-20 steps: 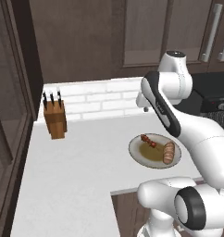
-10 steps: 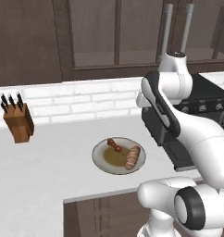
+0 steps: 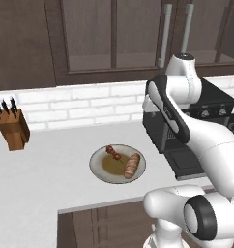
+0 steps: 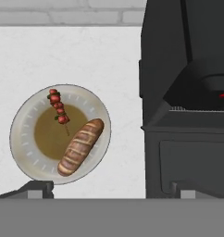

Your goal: Pick up the kebab skewer and baguette bread, and place them inside the toaster oven. Close the toaster oven door and start by setting the timer.

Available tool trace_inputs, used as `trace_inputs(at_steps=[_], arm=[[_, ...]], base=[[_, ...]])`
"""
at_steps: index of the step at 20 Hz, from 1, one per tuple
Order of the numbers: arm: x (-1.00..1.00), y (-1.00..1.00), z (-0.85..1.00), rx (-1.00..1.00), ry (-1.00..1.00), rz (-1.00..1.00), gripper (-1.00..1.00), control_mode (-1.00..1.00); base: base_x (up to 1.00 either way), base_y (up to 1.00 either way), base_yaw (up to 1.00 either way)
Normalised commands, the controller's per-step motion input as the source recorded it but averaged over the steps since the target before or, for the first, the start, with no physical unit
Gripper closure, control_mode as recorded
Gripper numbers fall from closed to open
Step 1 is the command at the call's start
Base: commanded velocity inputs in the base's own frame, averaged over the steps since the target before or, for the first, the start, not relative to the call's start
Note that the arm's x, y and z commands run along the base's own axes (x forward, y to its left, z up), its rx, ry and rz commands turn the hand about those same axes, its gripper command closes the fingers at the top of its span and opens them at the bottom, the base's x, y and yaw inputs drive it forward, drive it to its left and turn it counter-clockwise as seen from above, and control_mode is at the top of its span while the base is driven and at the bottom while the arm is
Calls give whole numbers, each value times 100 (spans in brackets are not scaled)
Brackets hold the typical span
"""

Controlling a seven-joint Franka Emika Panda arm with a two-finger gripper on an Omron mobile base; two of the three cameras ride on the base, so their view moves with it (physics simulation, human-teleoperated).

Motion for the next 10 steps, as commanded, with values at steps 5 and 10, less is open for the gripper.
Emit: trace_inputs(at_steps=[5, 10], arm=[[0, 0, 0, 0, 0, 0, -100, 100], [0, 0, 0, 0, 0, 0, -100, 100]], base=[[0, 0, 0], [0, 0, 0]])
